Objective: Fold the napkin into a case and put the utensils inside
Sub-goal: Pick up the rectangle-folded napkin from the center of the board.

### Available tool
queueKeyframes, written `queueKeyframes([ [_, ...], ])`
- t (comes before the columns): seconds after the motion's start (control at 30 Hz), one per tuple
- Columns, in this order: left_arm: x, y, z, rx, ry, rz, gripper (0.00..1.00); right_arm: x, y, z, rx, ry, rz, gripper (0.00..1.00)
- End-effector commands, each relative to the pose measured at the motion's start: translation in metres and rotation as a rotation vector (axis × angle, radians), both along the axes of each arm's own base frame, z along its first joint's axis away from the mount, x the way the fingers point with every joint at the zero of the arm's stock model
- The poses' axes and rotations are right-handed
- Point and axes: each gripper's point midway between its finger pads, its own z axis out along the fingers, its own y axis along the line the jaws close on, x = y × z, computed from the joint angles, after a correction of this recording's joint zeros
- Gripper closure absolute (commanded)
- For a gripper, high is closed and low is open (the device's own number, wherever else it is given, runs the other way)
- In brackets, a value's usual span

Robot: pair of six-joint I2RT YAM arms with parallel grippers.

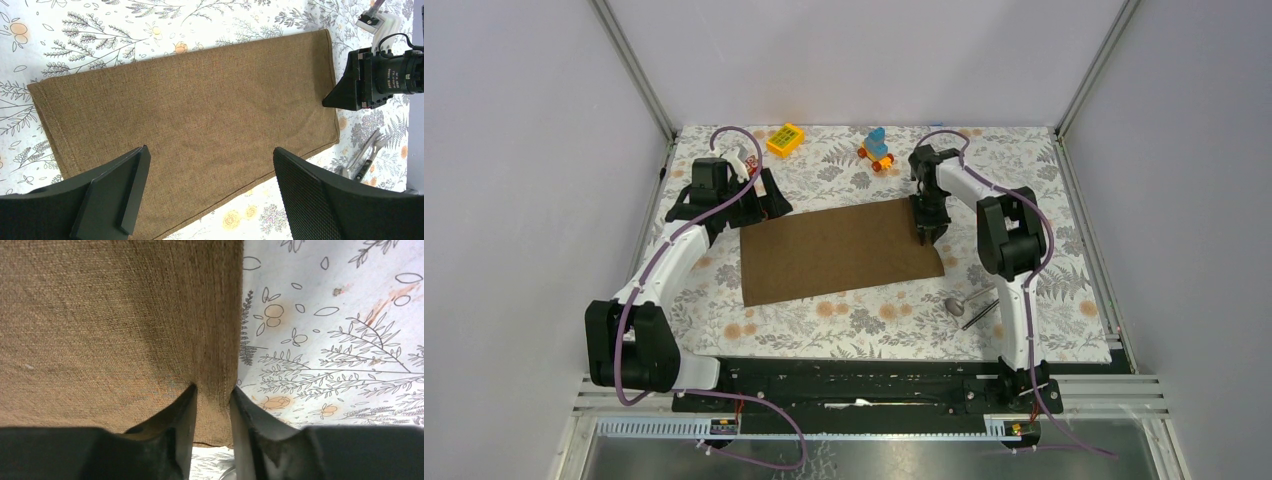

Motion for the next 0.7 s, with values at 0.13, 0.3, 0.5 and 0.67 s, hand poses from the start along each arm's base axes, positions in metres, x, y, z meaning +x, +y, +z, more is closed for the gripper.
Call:
queueKeyframes([
  [0.13,0.003,-0.004,0.018,-0.012,-0.075,-0.023,0.01,-0.002,0.004,-0.036,0.027,-0.026,0.065,0.85],
  [0.3,0.003,-0.005,0.018,-0.017,-0.074,-0.027,0.01,0.006,0.001,-0.022,0.019,-0.092,0.075,1.00],
  [0.5,0.001,-0.008,0.016,-0.036,-0.064,-0.038,0.01,0.004,-0.034,0.003,-0.143,-0.176,0.038,1.00],
  [0.67,0.001,-0.013,0.015,-0.060,-0.058,-0.053,0.01,0.004,-0.070,0.017,-0.265,-0.236,-0.008,1.00],
])
